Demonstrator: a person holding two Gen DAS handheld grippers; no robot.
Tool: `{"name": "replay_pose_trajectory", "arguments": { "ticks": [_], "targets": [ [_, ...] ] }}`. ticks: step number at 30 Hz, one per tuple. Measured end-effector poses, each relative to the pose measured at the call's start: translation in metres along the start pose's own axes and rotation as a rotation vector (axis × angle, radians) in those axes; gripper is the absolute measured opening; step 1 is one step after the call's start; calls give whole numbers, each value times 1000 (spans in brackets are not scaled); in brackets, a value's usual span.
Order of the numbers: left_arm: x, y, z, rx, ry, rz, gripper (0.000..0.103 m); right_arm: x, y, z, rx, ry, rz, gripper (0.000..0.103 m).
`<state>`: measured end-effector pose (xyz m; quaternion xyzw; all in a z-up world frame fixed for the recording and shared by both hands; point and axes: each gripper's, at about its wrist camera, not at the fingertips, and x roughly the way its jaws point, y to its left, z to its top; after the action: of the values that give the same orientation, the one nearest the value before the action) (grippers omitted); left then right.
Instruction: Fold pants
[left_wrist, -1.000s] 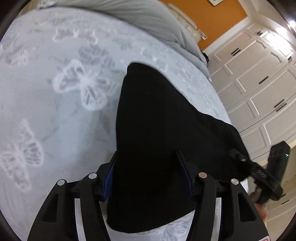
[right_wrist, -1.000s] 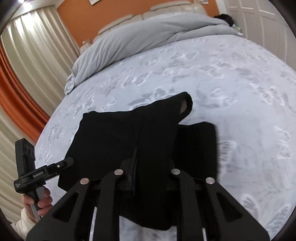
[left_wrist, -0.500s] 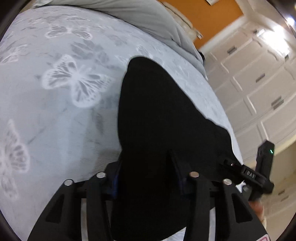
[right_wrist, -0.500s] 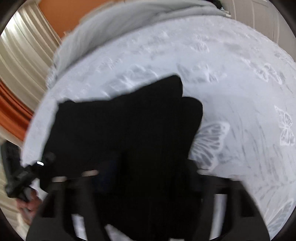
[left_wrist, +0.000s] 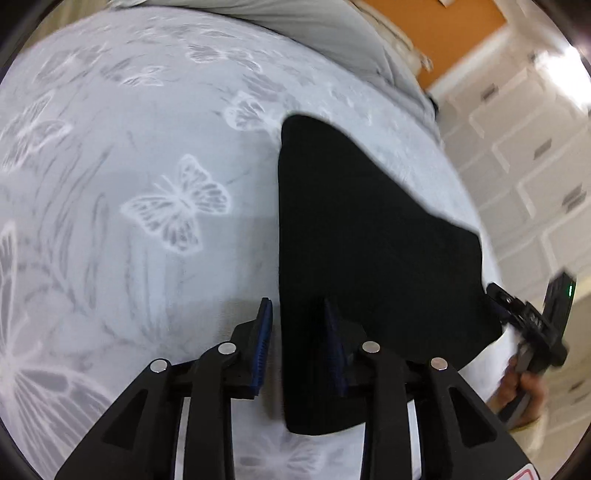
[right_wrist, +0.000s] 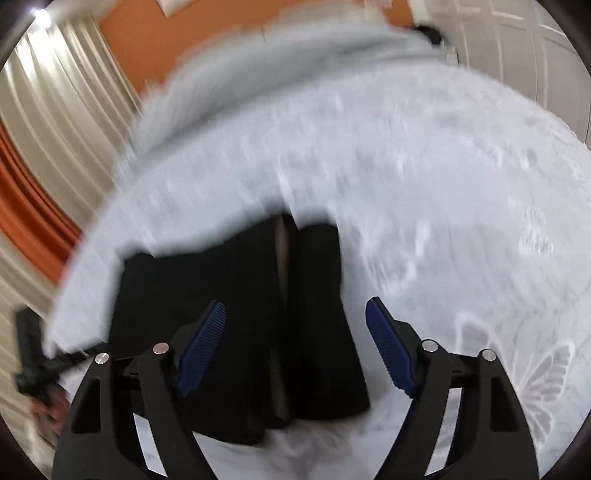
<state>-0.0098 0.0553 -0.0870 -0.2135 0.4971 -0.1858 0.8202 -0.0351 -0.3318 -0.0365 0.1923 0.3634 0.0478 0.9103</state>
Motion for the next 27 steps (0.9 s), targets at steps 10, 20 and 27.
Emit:
{"name": "replay_pose_trajectory", "arguments": {
  "ticks": [10, 20, 27],
  "targets": [
    [45, -19, 44, 9, -9, 64, 80, 82, 29, 6, -172, 186, -101, 58],
    [62, -21, 73, 62, -17, 67, 46, 69, -21, 21, -11, 176, -183, 75],
    [33, -1, 43, -3, -7, 30, 87, 55, -37, -8, 44, 275, 2, 96]
  ]
}}
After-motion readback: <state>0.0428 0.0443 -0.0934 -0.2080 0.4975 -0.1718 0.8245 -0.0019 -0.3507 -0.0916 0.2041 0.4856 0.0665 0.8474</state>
